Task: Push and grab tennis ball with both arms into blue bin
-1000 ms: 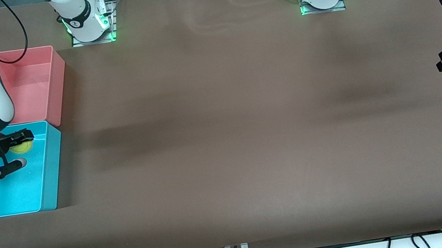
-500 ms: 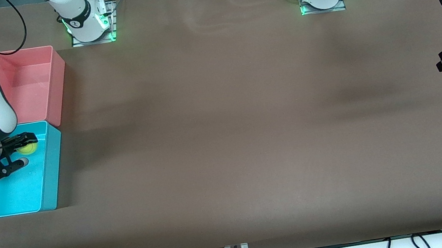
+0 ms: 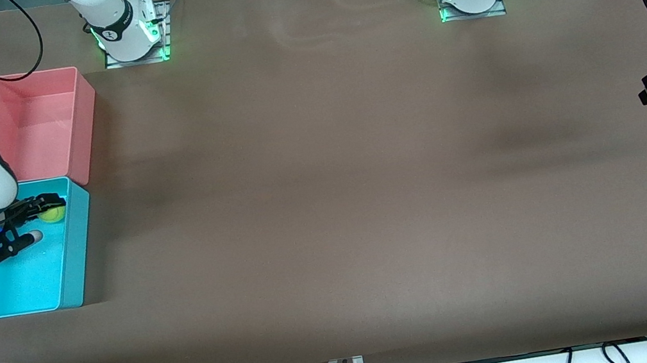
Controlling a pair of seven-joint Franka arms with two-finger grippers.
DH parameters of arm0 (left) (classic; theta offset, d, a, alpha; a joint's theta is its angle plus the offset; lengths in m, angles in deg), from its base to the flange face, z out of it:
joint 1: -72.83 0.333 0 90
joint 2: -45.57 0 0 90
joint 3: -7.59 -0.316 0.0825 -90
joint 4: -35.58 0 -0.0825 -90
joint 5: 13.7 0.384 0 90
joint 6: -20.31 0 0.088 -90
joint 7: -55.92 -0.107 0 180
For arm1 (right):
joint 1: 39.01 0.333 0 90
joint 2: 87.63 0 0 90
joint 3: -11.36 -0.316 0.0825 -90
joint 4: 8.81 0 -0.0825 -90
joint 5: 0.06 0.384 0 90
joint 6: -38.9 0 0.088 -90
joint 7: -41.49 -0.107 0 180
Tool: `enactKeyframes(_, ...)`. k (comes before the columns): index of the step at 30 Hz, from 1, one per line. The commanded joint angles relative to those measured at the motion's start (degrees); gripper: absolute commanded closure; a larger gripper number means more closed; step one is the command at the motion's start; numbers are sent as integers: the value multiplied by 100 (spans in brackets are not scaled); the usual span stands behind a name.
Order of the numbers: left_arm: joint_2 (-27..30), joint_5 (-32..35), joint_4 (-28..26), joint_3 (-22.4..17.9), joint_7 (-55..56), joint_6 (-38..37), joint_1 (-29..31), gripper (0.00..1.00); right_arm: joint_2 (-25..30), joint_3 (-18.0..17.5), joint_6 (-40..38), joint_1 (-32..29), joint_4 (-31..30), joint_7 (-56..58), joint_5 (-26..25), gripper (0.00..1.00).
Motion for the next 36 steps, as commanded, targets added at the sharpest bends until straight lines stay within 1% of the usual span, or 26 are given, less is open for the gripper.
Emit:
enactKeyframes(1, 40, -109, 75, -7, 23, -131, -1, 0, -57, -46, 46, -206, 3, 334, 216, 55)
enactKeyframes(2, 40, -109, 75, -7, 23, -131, -1, 0, -57, -46, 46, -206, 3, 334, 224, 45)
enactKeyframes(3, 40, -109, 75, -7, 23, -131, -1, 0, -57, -46, 46, -206, 3, 334, 225, 24)
enactKeyframes(4, 40, -109, 75, -7, 23, -131, -1, 0, -57, -46, 46, -206, 3, 334, 242, 0)
enactKeyframes(8, 40, -109, 75, -7, 23, -131, -1, 0, -66, -46, 2, -197, 21, 325, 330, 0)
enactKeyframes(17, 40, -109, 75, -7, 23, -131, -1, 0, 4, -55, -33, -179, 126, 334, 313, 0)
enactKeyframes(20, 40, -109, 75, -7, 23, -131, -1, 0, 13, -55, -155, -179, 424, 325, 295, 0)
enactKeyframes(30, 40, -109, 75, -7, 23, -131, -1, 0, 48, -37, -1755, -162, 1927, 264, 251, 0)
enactKeyframes(36, 40, -109, 75, -7, 23, -131, -1, 0, 276, -37, -2598, -153, 2569, 246, 242, 0)
